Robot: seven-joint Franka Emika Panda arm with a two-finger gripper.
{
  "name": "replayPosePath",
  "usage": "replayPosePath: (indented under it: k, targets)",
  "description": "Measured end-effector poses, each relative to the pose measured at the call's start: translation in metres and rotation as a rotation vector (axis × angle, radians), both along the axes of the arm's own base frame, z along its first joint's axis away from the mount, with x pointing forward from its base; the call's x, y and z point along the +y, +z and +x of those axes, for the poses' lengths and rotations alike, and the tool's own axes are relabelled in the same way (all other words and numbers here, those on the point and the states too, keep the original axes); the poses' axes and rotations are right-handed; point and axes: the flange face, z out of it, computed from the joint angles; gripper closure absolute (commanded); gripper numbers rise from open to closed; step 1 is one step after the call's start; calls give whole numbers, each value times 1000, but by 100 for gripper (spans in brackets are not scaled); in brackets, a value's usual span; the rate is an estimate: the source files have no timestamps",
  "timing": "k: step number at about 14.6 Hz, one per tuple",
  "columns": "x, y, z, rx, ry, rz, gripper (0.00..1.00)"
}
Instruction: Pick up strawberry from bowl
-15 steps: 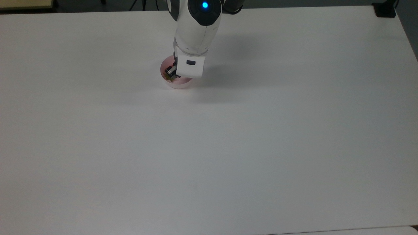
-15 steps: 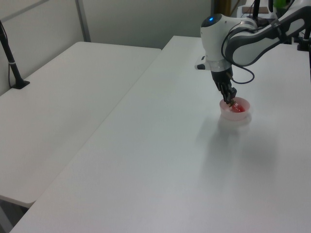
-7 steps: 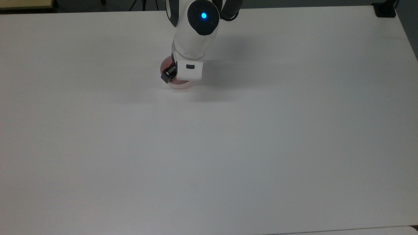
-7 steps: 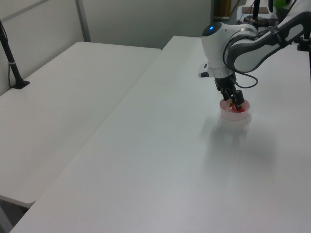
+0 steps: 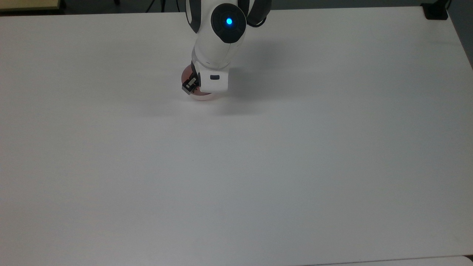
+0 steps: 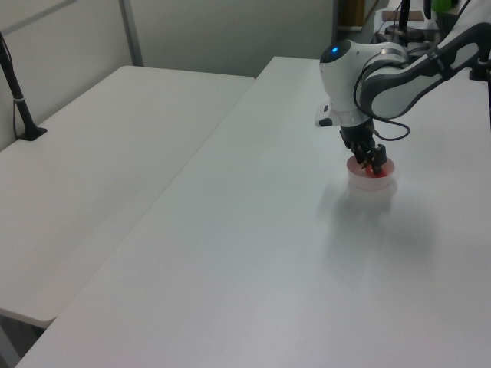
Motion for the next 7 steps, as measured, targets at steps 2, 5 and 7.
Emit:
replayPosePath:
  k: [2, 5, 7]
  targets:
    - [-4, -2, -1, 9, 24, -13, 34]
    - [-8, -6, -1, -6, 27, -10, 39]
    - [-16, -10, -4, -20, 17, -7, 51]
